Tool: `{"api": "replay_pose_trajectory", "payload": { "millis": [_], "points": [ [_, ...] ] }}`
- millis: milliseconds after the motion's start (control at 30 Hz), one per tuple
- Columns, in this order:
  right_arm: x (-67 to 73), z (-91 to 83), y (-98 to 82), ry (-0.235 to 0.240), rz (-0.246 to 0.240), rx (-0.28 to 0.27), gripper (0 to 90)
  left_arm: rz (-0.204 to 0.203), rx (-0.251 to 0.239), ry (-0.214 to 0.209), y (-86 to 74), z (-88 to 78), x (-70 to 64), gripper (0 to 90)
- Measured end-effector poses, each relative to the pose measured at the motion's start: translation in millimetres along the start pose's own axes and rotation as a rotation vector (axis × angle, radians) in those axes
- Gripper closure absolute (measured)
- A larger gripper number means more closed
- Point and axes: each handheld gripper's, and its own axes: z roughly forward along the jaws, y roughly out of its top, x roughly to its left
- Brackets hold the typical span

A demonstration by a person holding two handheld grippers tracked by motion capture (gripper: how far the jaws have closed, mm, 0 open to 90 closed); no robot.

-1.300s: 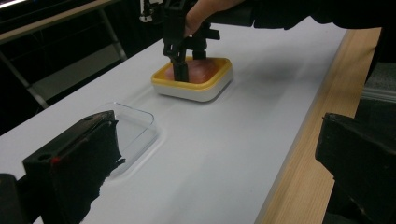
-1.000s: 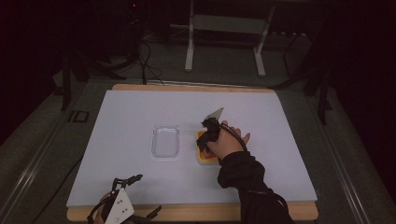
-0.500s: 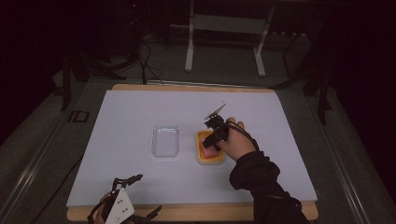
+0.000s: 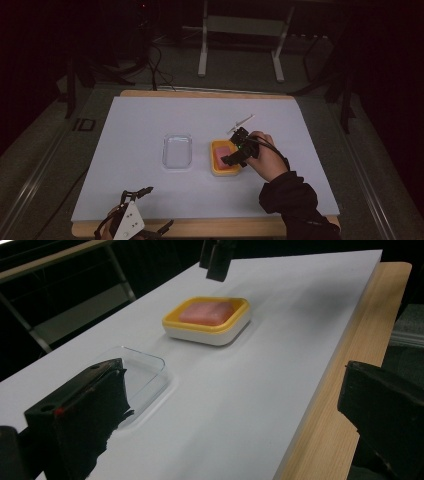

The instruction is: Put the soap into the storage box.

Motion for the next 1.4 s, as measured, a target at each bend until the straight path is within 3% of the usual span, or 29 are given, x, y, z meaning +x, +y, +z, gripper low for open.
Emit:
{"api": "replay_pose_trajectory", "payload": {
  "millis": [167, 367, 433, 533, 933, 1067, 1167, 1400],
  "points": [
    [-1.9, -8.8, -10.3, -0.006, -0.003, -0.034, 19.1, 0.001, 0.000, 0.001, -0.1, -0.3, 0.4, 0.5],
    [-10.7, -24.0, -35.0, -0.069, -0.016, -0.069, 14.8, 0.002, 0.003, 0.001, 0.0, 0.7, -0.2, 0.5],
    [-15.0, -26.6, -42.5, -0.063, 0.005, -0.080, 14.1, 0.003, 0.004, 0.002, 0.0, 0.7, -0.2, 0.5],
    [-19.4, -28.8, -53.8, -0.080, -0.007, -0.085, 13.8, 0.003, 0.004, 0.002, 0.0, 0.6, 0.1, 0.5],
    [-32.3, -39.3, -95.2, -0.093, 0.053, -0.125, 13.7, 0.000, 0.000, 0.000, 0.0, 0.3, 0.4, 0.5],
    [-31.8, -44.1, -107.5, -0.105, 0.049, -0.139, 13.3, 0.001, 0.002, -0.001, 0.1, 0.4, 0.2, 0.5],
    [-32.6, -44.6, -116.3, -0.086, 0.069, -0.140, 12.3, 0.001, 0.001, -0.001, 0.1, 0.4, 0.2, 0.5],
    [-33.4, -41.3, -134.6, -0.091, 0.093, -0.157, 12.3, 0.001, 0.003, -0.001, 0.1, 0.6, 0.1, 0.5]
  ]
}}
